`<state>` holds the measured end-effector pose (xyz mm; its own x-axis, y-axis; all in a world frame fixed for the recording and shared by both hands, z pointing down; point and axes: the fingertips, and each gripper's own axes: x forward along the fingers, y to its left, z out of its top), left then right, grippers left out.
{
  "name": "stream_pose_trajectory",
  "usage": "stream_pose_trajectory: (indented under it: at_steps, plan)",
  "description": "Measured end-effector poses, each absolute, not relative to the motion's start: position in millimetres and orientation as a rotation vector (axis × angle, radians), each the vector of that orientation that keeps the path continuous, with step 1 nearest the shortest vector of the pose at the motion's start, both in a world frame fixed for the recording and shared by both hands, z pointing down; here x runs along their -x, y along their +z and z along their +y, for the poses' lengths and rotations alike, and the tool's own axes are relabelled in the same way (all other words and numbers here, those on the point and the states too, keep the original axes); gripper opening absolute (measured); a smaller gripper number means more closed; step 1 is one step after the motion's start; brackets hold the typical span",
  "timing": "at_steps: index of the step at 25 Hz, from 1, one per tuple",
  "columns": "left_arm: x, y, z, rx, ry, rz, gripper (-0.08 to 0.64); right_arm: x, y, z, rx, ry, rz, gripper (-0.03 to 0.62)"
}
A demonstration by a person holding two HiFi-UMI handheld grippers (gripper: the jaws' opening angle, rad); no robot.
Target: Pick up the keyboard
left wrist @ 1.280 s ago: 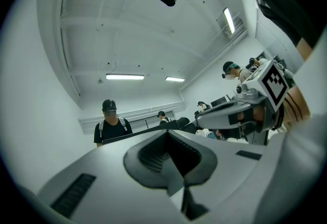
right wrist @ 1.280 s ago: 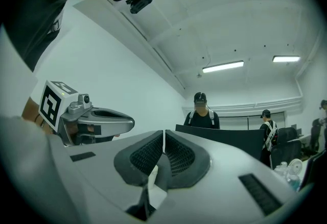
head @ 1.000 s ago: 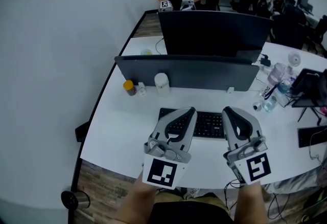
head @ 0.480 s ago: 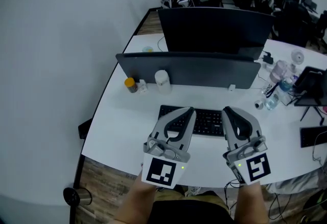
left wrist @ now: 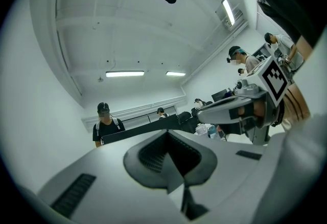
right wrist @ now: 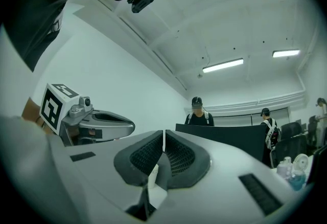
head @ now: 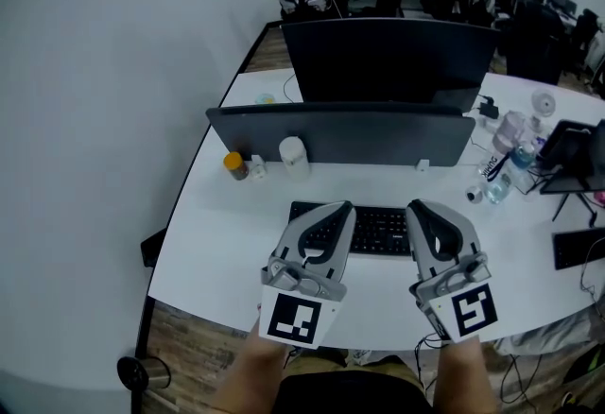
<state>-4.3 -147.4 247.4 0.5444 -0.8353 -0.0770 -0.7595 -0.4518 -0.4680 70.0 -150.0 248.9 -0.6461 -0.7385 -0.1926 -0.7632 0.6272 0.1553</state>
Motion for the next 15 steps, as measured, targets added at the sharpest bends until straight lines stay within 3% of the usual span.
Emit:
stream_pose_trajectory:
  at_steps: [15]
  plan:
    - [16, 254, -172, 2.348, -0.221, 1.285, 0.008, -60, 249, -170, 1.29, 0.329, 2.727, 0.037]
